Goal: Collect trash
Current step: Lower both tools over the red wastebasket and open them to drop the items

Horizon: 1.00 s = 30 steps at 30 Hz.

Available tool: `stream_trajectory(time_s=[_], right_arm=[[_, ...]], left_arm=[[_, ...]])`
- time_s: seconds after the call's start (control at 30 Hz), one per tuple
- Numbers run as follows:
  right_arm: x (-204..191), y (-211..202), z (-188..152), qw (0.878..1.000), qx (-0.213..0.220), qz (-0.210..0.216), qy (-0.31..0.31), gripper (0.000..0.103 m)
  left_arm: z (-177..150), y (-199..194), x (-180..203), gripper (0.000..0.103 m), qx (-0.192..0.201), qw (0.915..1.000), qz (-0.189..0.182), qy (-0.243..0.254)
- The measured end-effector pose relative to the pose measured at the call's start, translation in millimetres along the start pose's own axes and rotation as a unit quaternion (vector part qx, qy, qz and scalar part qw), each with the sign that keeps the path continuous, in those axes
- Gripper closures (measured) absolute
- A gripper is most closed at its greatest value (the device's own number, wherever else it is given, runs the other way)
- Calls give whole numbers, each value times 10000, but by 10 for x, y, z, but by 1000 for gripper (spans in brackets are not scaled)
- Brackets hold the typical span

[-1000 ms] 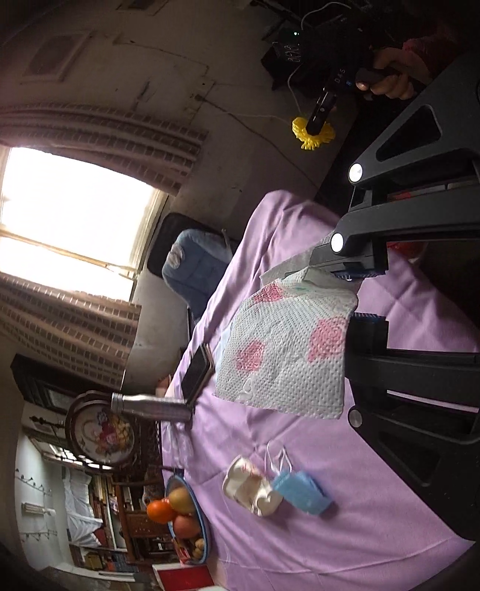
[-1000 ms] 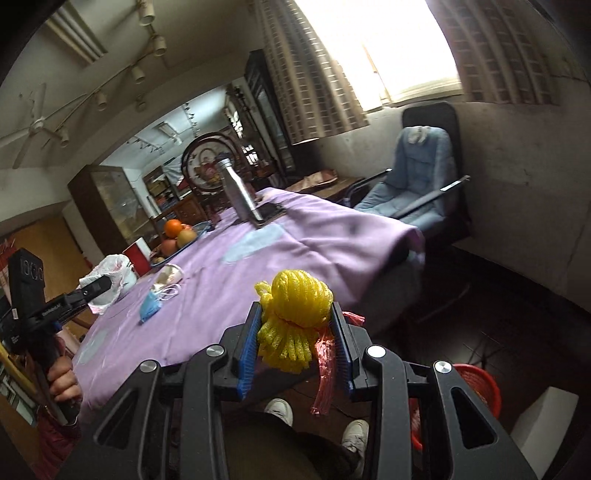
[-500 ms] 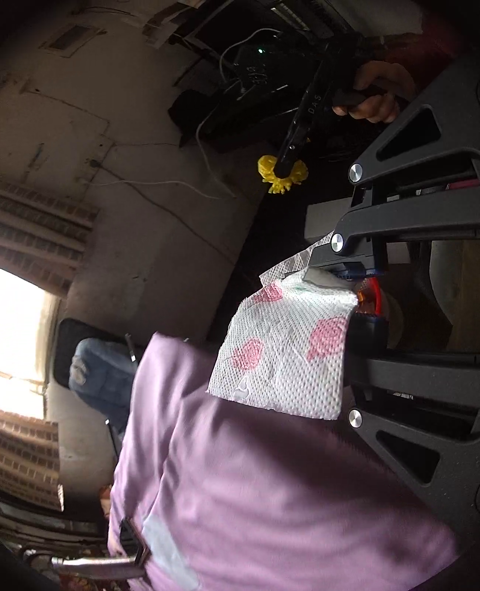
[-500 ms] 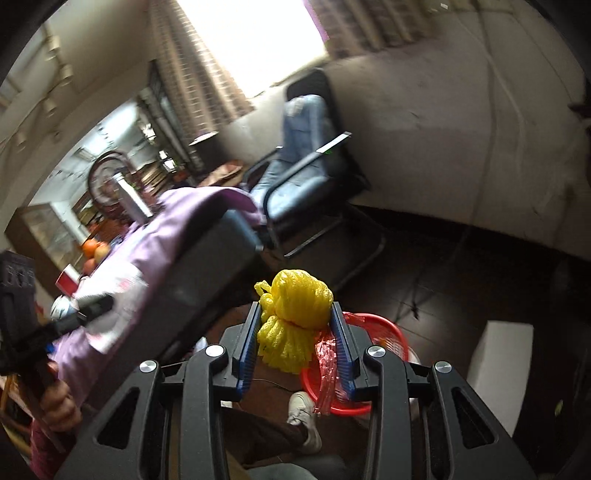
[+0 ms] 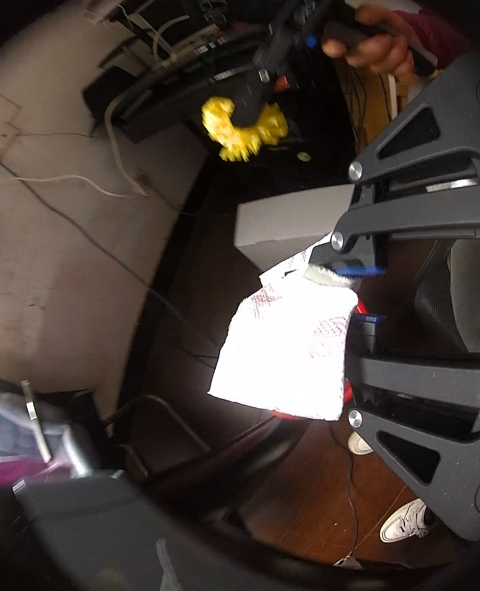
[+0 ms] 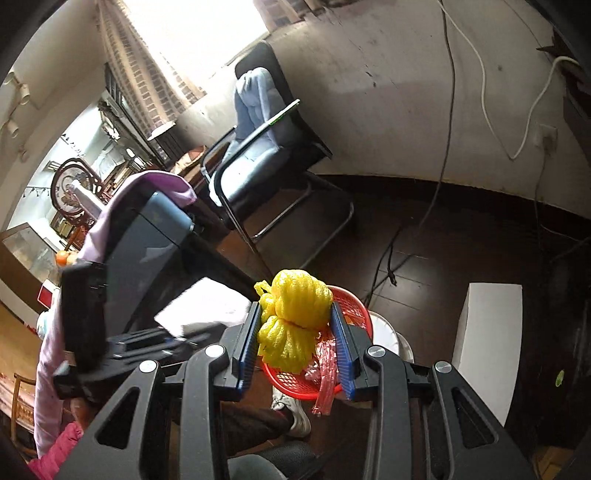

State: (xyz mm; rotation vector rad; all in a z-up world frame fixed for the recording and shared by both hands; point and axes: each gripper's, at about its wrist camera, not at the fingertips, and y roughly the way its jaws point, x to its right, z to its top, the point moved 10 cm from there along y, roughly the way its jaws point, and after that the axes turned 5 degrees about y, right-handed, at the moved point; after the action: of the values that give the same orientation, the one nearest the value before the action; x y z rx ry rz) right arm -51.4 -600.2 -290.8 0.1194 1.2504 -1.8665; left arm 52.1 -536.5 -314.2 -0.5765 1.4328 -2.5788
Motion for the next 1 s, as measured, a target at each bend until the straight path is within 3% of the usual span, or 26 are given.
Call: stream_trajectory(time_s=[0.07,0.1,0.13,0.2,0.33,0.57,0.73,0.87,0.9,0.93,1.0], right_arm=[[32,23,-13,10000,-22,-41,26,67],[37,37,-18,10000,-41,-52,44,67],[31,55,-25,9999,-64,-72,56,67],[31,108,-42,9998,-122,-105,71,67],[-4,149,-88,9997,-205,-84,57,67],[-141,301,-202,9990,-445,-6,-58,66],[-217,458,-270,9977,-671,24,-88,66],[-351,629,-208,9971,-721,33,-227,63],[-359,746,-203,9962,-802,-69,-335,56],[-351,839,-207,9951,-885,-137,-415,38],[-148,1093,-235,9918,-929,-748,-457,33]], left_arm=[[-19,234,-20,80,-220,9998,4,8],[-34,358,-48,70,-348,9994,25,-8],[-50,411,-70,53,-431,9990,58,-40],[-68,537,-145,32,-559,9981,219,-165],[-112,501,-210,21,-557,9976,370,-160],[-249,157,-481,12,-183,9914,1254,-336],[-371,-196,-610,10,191,9863,1515,-622],[-418,-387,-635,9,465,9847,1505,-748],[-423,-420,-650,8,525,9845,1482,-783],[-409,-420,-642,8,544,9845,1457,-813],[-402,-400,-650,8,518,9848,1405,-883]])
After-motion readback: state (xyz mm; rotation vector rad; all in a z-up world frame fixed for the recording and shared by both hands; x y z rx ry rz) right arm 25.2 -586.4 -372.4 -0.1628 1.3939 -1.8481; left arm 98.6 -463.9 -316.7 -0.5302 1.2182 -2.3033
